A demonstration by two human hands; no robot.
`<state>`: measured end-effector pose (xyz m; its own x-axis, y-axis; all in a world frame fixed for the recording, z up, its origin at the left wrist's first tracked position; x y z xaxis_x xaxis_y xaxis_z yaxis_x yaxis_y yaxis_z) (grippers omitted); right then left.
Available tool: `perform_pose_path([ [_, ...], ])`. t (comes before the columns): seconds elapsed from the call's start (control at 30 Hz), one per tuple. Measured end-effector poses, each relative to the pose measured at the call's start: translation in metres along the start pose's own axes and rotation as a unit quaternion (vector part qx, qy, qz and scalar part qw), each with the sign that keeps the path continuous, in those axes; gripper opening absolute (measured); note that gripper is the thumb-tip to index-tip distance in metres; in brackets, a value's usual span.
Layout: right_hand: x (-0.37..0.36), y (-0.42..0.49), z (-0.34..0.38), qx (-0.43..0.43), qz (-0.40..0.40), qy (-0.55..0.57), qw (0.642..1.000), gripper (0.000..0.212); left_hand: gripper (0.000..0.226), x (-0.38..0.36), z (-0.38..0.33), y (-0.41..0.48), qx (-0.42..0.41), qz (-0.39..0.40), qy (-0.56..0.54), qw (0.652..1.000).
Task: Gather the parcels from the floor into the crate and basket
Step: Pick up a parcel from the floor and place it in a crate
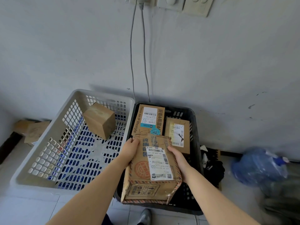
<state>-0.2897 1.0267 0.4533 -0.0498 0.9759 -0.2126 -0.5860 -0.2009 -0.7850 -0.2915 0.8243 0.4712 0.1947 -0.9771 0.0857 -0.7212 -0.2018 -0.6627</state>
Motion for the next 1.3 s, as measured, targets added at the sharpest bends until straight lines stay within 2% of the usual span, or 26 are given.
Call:
perform_pose_path([
  [0.17,0.008,0.024,-0.008,0.002,-0.055,-0.04,0.998,0.038,0.029,-0.006,-0.015,0.006,-0.068,-0.027,0.092,0.993],
  [0.3,0.026,0.038,-0.013,0.038,-0.105,-0.022,0.994,0.037,0.022,-0.019,-0.024,0.013,-0.136,-0.043,0.143,0.979],
  [0.37,0.031,0.044,-0.011,0.05,-0.12,-0.004,0.992,0.039,0.031,-0.023,-0.015,0.018,-0.135,-0.05,0.148,0.978],
  [0.47,0.027,0.055,-0.013,0.032,-0.104,-0.049,0.993,0.045,0.058,-0.018,0.013,0.023,-0.083,-0.079,0.179,0.977],
  [0.53,0.019,0.061,-0.021,0.006,-0.092,-0.078,0.993,0.049,0.059,-0.015,0.021,0.025,-0.081,-0.093,0.193,0.973],
  [0.6,0.013,0.065,-0.031,-0.032,-0.087,-0.091,0.991,0.064,0.059,-0.014,0.022,0.027,-0.095,-0.093,0.206,0.969],
  [0.67,0.017,0.075,-0.043,-0.074,-0.089,-0.106,0.988,0.099,0.065,-0.013,0.021,0.026,-0.096,-0.098,0.207,0.969],
  [0.7,0.019,0.078,-0.047,-0.089,-0.084,-0.115,0.986,0.111,0.065,-0.012,0.022,0.025,-0.099,-0.104,0.207,0.968],
  [0.73,0.021,0.08,-0.048,-0.095,-0.082,-0.126,0.984,0.109,0.063,-0.011,0.022,0.023,-0.105,-0.109,0.209,0.966],
  [0.83,0.02,0.069,-0.042,-0.082,-0.086,-0.155,0.981,0.083,0.058,-0.013,0.022,0.024,-0.122,-0.107,0.221,0.962],
  [1.0,0.021,0.068,-0.026,0.013,-0.122,-0.184,0.975,0.062,0.063,-0.012,0.019,0.027,-0.133,-0.119,0.228,0.957],
  [1.1,0.025,0.072,-0.02,0.049,-0.146,-0.235,0.96,0.061,0.065,-0.012,0.021,0.028,-0.154,-0.137,0.251,0.946],
  [1.23,0.019,0.076,-0.02,0.035,-0.123,-0.261,0.957,0.059,0.059,-0.025,0.019,0.027,-0.197,-0.152,0.347,0.904],
  [1.3,0.017,0.072,-0.02,0.03,-0.114,-0.252,0.961,0.058,0.056,-0.028,0.015,0.028,-0.201,-0.156,0.367,0.895],
])
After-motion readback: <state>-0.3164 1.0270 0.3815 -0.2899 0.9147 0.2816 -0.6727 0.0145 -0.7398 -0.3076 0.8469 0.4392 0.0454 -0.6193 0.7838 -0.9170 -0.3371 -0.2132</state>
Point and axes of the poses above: each hand's wrist, its own y-axis towards the middle knuckle, its own x-axis out of the back of the hand, z = x × y, the point moved 9 cm from there along y, towards the middle knuckle, and after that the axes turned 4 degrees about -z, right-handed, at the moved point
